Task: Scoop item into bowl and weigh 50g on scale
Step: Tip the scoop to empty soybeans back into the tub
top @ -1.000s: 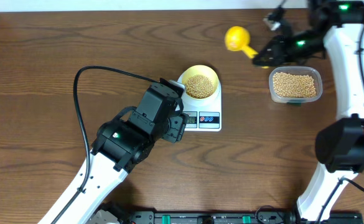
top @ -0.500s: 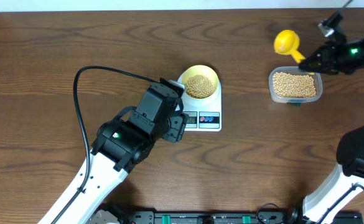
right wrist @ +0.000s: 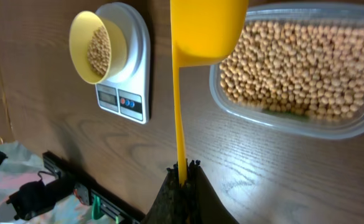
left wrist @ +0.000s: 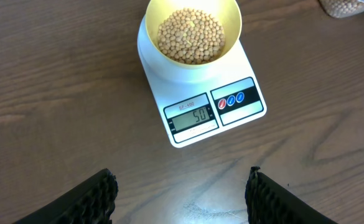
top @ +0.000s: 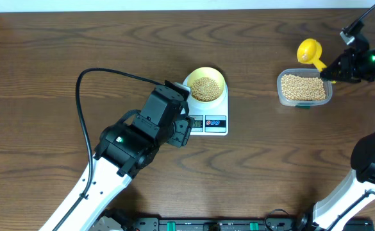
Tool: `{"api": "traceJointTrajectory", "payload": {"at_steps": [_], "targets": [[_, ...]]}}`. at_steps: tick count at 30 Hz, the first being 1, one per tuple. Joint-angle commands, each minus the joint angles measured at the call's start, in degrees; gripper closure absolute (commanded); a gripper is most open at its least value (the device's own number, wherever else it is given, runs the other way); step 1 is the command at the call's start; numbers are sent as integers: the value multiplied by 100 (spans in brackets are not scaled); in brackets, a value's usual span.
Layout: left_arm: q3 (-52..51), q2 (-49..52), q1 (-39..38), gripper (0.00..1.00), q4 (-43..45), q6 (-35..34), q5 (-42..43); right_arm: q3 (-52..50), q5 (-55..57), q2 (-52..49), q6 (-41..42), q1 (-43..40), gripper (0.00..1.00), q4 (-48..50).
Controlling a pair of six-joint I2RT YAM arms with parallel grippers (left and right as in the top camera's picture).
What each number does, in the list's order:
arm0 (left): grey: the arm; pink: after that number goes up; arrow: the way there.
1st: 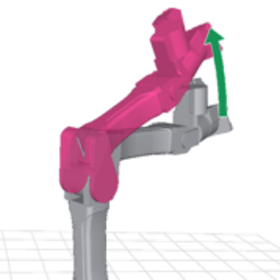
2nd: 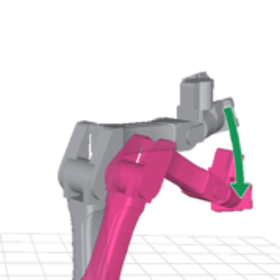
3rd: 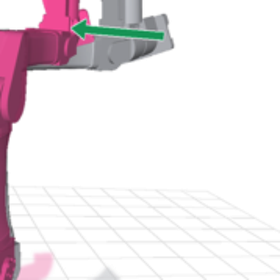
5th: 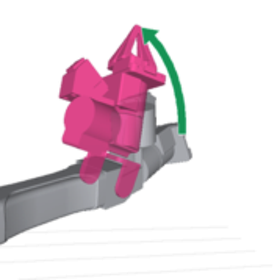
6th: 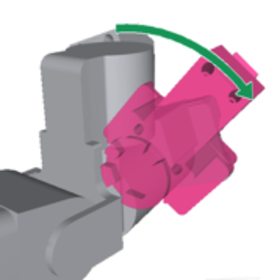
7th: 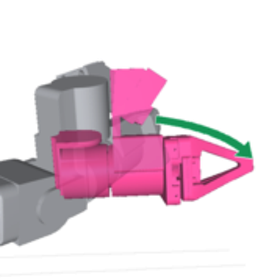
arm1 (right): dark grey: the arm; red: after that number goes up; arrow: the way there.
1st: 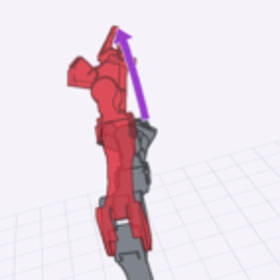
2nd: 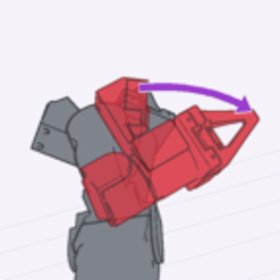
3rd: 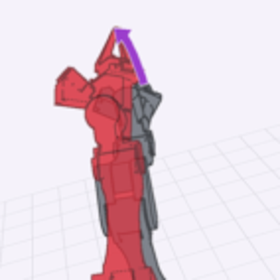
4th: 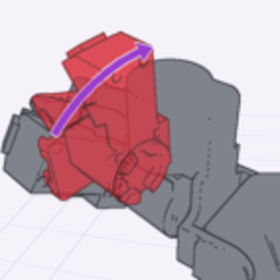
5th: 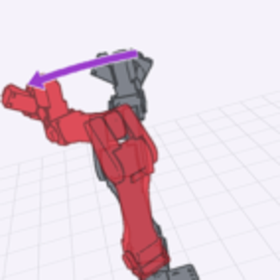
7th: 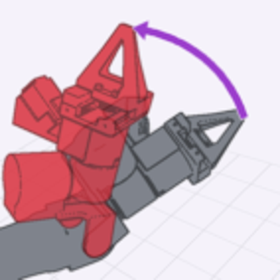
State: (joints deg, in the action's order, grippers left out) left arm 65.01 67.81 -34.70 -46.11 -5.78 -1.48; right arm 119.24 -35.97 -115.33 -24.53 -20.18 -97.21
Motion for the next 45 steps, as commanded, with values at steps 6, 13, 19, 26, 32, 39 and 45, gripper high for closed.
{"api": "traceJointTrajectory", "payload": {"at_steps": [6,13,19,26,32,39,45], "targets": [[151,-46,24,31,-13,-31,-50,-669,321,160,-87,-13,99,-11],[149,-46,24,31,-13,-31,-50,-833,811,160,-83,-13,99,9],[149,-46,24,31,-13,-31,-52,-833,1349,160,66,28,98,131],[149,-46,24,31,-13,-31,-52,-833,2107,160,363,378,98,221],[149,-46,24,31,-13,-31,-52,-837,2986,160,774,839,98,315],[149,-46,24,31,-13,-33,-52,-837,4050,160,1300,1303,98,422],[149,-46,24,31,-13,-31,-50,-837,4666,160,1644,1569,99,463]]}}
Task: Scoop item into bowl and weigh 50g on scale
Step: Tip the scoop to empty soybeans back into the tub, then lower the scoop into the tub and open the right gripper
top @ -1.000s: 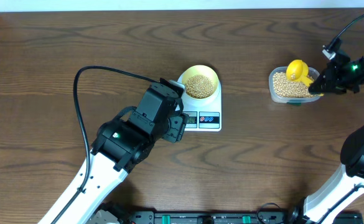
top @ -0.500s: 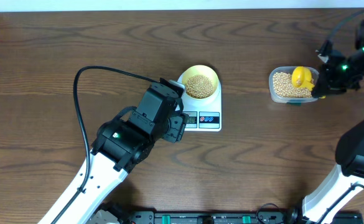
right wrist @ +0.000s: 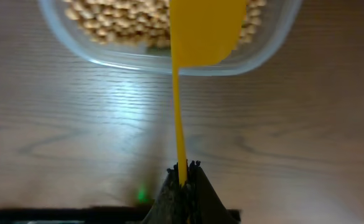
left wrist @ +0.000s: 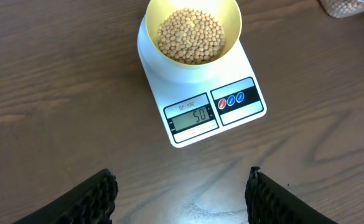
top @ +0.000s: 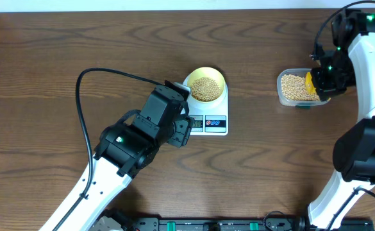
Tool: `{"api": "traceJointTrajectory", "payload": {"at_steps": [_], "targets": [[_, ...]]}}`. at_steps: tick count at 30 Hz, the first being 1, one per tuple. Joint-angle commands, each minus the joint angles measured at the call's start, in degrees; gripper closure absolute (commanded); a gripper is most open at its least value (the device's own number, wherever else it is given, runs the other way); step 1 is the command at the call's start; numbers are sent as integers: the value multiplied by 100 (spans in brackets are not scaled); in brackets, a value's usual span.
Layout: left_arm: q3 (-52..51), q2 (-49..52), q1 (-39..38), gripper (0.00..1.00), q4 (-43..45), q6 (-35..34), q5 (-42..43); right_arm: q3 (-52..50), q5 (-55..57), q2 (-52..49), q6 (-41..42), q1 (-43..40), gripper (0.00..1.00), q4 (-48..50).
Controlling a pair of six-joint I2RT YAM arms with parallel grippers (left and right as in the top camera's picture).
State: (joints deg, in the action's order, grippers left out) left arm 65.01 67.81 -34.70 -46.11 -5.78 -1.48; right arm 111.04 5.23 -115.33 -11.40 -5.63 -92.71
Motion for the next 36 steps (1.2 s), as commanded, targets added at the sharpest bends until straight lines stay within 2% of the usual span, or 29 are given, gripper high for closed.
{"api": "traceJointTrajectory", "payload": {"at_steps": [1,15,25,33,34,36], "targets": [[149,-46,24,31,-13,-31,-52,-17,588,160,372,151,98,13],[151,-46,24,31,-13,-31,-52,-125,1235,160,691,859,98,140],[149,-46,24,31,-13,-31,-52,-1423,1589,160,1078,1084,98,658],[149,-46,24,31,-13,-31,-52,-1613,1582,160,1333,1088,99,841],[149,-46,24,31,-13,-31,-50,-1613,1582,160,1333,1088,97,846],[149,-46,24,31,-13,-31,-52,-1613,1582,160,1333,1095,75,855]]}}
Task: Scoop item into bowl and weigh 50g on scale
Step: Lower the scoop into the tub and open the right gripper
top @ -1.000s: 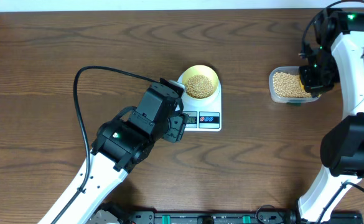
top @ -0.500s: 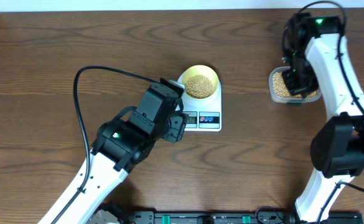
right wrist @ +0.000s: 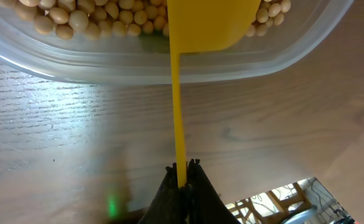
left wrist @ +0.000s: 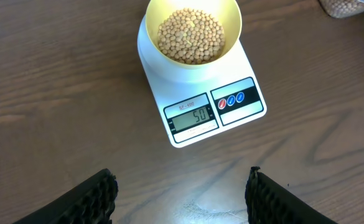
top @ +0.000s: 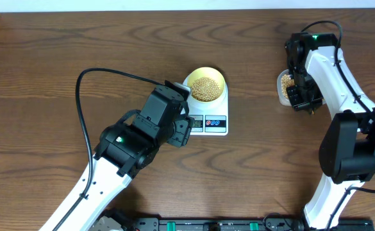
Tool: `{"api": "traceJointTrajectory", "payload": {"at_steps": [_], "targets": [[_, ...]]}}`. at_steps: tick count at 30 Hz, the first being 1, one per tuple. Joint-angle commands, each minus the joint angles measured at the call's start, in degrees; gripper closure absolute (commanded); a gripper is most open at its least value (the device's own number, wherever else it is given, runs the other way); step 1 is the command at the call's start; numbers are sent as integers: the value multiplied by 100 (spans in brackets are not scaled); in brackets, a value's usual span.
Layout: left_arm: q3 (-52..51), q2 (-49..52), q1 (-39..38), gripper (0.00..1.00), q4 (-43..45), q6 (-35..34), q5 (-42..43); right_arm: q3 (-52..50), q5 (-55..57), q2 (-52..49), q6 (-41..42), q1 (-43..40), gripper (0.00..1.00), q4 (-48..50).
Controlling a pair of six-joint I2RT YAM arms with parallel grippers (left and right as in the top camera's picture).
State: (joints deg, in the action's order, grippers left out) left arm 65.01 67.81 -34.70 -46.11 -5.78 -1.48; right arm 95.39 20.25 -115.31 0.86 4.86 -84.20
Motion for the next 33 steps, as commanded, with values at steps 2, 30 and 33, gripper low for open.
{"api": "traceJointTrajectory", "payload": {"at_steps": [2,30,33], "targets": [[149,-46,24,31,-13,-31,-50,-37,61,157,105,52,55,4],[151,-46,24,31,-13,-31,-50,1318,-1998,2594,-278,125,1,-107],[149,-46,24,31,-13,-31,-52,1292,-2218,3112,-175,125,1,-118]]}}
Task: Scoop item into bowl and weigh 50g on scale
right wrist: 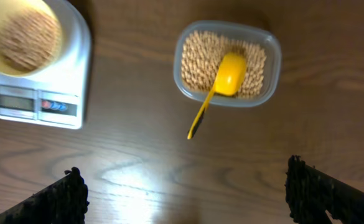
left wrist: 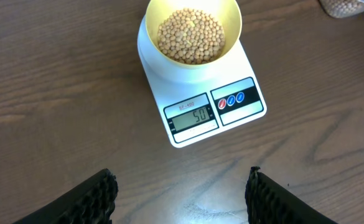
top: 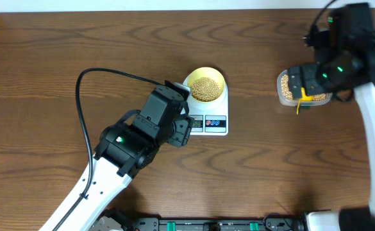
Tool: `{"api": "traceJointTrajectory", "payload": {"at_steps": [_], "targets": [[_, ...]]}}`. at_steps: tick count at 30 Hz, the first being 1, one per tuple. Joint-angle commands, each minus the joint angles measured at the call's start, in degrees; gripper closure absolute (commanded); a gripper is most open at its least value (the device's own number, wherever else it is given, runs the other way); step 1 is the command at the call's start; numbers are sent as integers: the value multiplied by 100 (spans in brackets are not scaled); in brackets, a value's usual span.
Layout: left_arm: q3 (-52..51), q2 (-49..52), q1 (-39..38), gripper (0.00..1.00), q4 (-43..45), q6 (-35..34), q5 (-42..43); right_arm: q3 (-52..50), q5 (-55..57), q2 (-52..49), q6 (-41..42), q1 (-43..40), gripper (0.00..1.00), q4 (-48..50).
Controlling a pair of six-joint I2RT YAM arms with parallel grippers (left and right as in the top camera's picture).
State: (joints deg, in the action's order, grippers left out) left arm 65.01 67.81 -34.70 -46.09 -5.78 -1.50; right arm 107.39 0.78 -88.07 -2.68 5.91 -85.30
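Observation:
A yellow bowl (top: 206,85) of beige beans sits on the white scale (top: 208,122), whose display (left wrist: 194,116) reads 50. The yellow scoop (right wrist: 222,82) lies in the clear bean container (right wrist: 228,63), its handle sticking out over the near rim. My right gripper (right wrist: 185,190) is open, raised above the table in front of the container, holding nothing. My left gripper (left wrist: 180,193) is open above bare wood in front of the scale.
The left arm (top: 129,144) reaches from the front left up to the scale's near side. The right arm (top: 347,61) hangs over the container at the back right. Brown wood table (top: 46,77) lies all round.
My right gripper has let go of the scoop and now stands open and higher. The scoop lies in the bean container. The left arm and the scale reading are unchanged.
My right gripper held the empty scoop by its handle beside the container while the scale read 50. Then it held the scoop over the beans, then lower in the container. Now the scoop lies there released. The left gripper stayed open by the scale.

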Motion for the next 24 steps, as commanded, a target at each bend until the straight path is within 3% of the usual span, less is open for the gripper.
{"api": "traceJointTrajectory", "payload": {"at_steps": [1,6,11,17,24], "targets": [[151,-46,24,31,-17,-31,-50,35,-319,575,232,15,1,-11],[151,-46,24,31,-15,-31,-50,-682,-431,1668,442,13,1,188],[149,-46,24,31,-15,-31,-48,-2627,-332,3213,671,-46,1,1528],[151,-46,24,31,-15,-31,-48,-5171,1169,5101,1362,-74,1,2876],[149,-46,24,31,-15,-31,-50,-7108,2039,6776,2256,-74,1,3858]]}}
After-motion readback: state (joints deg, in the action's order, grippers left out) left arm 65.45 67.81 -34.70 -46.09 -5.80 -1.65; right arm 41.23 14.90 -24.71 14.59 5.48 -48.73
